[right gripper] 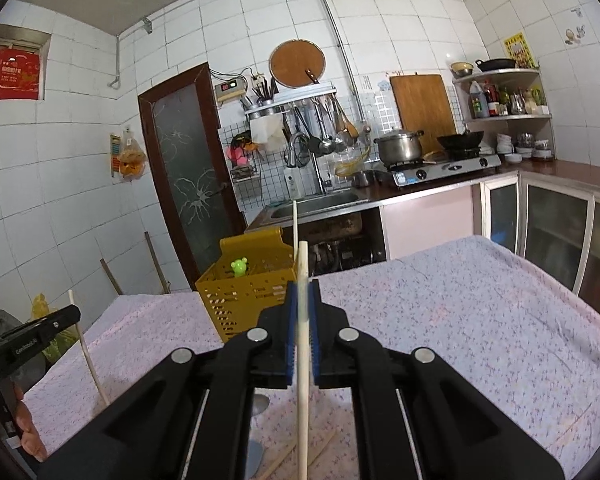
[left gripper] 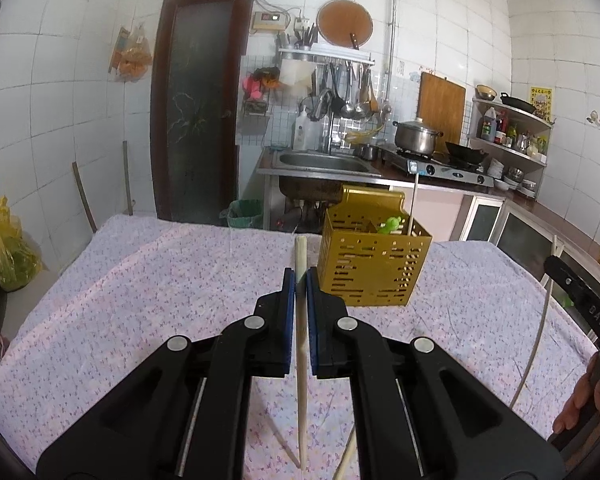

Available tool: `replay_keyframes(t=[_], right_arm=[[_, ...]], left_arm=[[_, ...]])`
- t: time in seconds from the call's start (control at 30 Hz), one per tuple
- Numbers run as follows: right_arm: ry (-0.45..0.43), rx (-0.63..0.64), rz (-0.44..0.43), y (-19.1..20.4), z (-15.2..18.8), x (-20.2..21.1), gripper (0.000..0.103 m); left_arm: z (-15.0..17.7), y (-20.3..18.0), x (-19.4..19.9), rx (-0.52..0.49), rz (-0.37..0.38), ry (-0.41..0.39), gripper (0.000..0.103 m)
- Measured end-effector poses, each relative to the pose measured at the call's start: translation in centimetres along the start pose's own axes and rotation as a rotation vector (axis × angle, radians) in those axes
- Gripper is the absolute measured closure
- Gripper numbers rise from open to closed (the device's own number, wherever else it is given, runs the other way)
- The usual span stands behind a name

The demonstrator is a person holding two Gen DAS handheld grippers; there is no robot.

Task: Organize utensils
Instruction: 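Lift both chopsticks and carry them over the yellow holder, then release the chopsticks into the yellow holder from both tools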

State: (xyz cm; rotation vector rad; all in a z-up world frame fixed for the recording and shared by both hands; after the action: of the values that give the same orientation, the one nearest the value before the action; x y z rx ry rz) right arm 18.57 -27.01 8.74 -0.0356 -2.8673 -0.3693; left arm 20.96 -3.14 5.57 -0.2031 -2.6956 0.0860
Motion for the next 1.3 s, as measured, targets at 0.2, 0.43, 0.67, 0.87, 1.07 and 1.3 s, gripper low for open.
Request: replay_keyframes(t=[0.2, 0.43, 0.67, 0.87, 1.07, 1.3], right_arm=[[-0.029, 0.024, -0.015, 1.3, -2.4, -1.0, 0.097], [-0.109, 0.041, -0.039, 3.1, -8.1, -3.1, 0.097], [-0.234, 0.053, -0.049, 4.7, -14.9, -6.9, 0.097], [-0.310, 0.074, -0.036, 5.3, -18.5, -10.9, 0.097], [-0.330, 0.063, -0.053, 5.3, -18.5, -15.7, 0.097], [-0.248, 0.113, -0.056, 5.0, -12.7, -20.4, 0.097]], left_arm=[[-2.7, -0.3, 0.5, -0.031, 0.003, -0.047, 0.098], [-9.3, -1.8, 0.4, -0.067, 0.042, -0.123, 0.098], [-16.9, -4.4, -1.4, -0.082, 0.072, -0.235, 0.098], [-21.0, -6.3, -5.4, -0.028, 0.115, -0.279, 0.098], [-20.6, -8.3, -11.5, -0.044, 0.107, -0.248, 0.099], [-15.3, -7.8, -18.8, -0.043, 0.070, -0.141, 0.098]])
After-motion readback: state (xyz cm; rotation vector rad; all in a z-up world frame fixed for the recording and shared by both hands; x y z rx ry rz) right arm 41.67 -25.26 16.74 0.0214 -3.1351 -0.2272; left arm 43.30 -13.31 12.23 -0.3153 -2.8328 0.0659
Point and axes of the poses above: each gripper's, at about its wrist camera, not at the fingertips, and x roughly against the way its jaws point, y to its left, z to its underside, the point moved 9 cm from there along -x, roughly the way its jaws point, and after that the axes turned 1 degree about y, right-handed, at the moved point
